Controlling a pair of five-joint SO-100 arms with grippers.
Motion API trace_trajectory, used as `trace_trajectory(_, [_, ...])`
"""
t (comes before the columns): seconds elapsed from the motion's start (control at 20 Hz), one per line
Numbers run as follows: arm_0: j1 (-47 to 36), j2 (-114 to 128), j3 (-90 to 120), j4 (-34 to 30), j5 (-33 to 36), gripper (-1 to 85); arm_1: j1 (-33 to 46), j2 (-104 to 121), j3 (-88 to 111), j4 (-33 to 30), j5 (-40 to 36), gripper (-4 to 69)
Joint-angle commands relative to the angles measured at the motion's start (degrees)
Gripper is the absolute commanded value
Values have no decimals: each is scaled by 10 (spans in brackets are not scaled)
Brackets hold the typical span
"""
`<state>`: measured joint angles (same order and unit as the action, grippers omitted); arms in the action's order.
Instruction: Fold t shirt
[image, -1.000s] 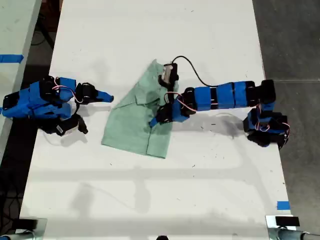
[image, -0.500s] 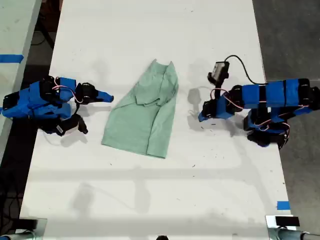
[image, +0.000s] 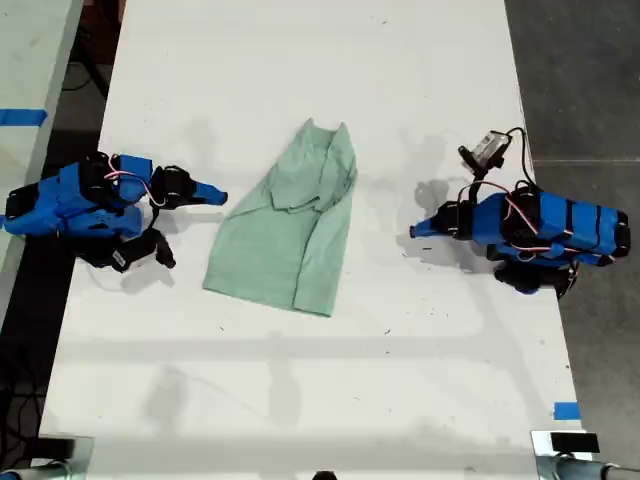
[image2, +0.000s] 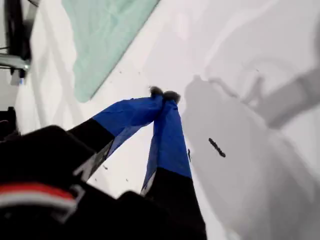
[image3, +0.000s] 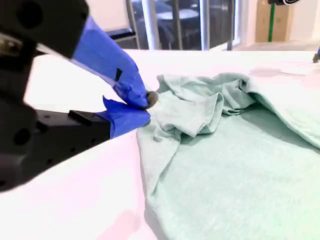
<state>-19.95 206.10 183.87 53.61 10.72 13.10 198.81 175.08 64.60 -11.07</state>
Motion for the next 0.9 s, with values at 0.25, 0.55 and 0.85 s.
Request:
trace_trajectory(0.25, [9, 4, 0, -2, -12, -2, 11, 19, 33, 18, 11, -11])
trace_trajectory(0.55, [7, 4, 0, -2, -12, -2, 12, 19, 33, 19, 9, -11])
trace_trajectory(0.85, [8, 4, 0, -2, -12, -2, 12, 19, 33, 19, 11, -11])
